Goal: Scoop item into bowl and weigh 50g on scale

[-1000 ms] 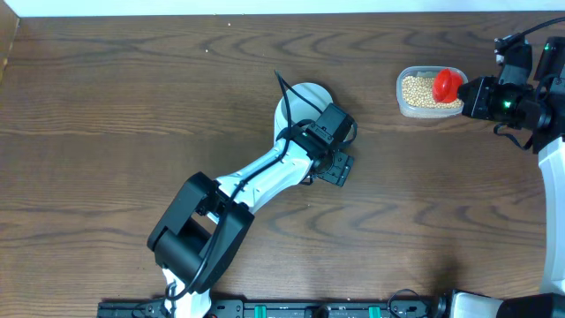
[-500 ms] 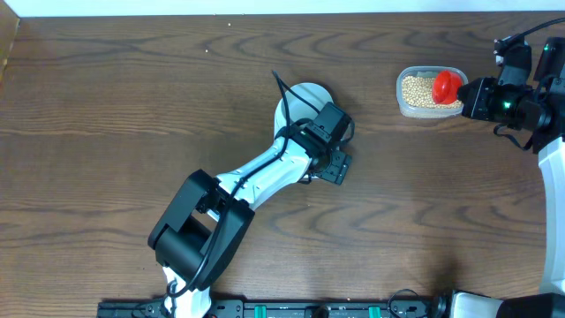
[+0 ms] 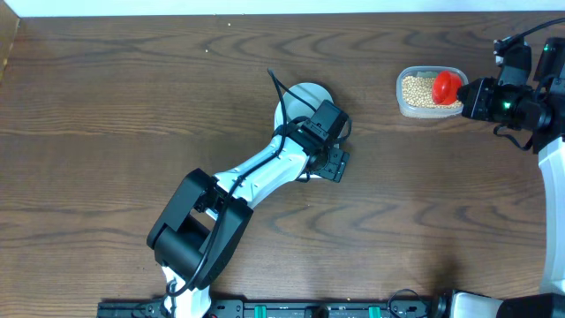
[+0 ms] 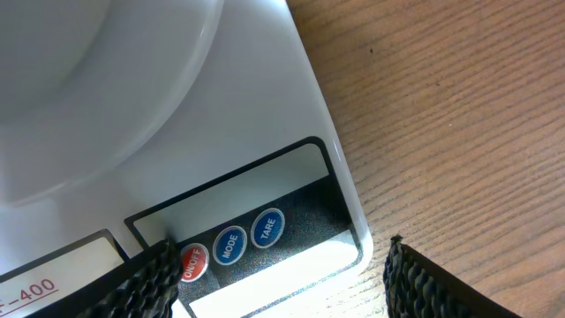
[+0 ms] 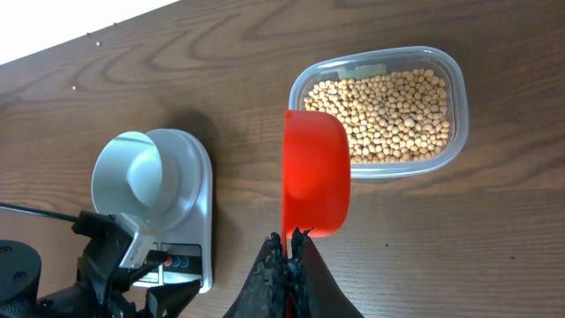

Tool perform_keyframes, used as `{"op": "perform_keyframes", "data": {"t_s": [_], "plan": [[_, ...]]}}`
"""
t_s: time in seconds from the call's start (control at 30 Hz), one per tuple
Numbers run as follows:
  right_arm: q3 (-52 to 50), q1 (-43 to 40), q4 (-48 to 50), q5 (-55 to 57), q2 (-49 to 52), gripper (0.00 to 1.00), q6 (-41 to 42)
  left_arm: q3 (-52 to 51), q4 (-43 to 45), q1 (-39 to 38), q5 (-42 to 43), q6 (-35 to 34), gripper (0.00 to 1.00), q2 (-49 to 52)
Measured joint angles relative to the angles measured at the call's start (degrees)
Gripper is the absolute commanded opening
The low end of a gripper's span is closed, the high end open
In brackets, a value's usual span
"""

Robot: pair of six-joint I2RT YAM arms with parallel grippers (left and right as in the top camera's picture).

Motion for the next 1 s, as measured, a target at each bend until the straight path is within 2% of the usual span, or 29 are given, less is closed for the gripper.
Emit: {"op": "perform_keyframes", "data": {"t_s": [1.0], "plan": [[0.0,0.0,-0.2,0.0,0.0,0.01,0.0,0.0,-0.3,0.2,1.7,1.8,0.75,0.1]]}}
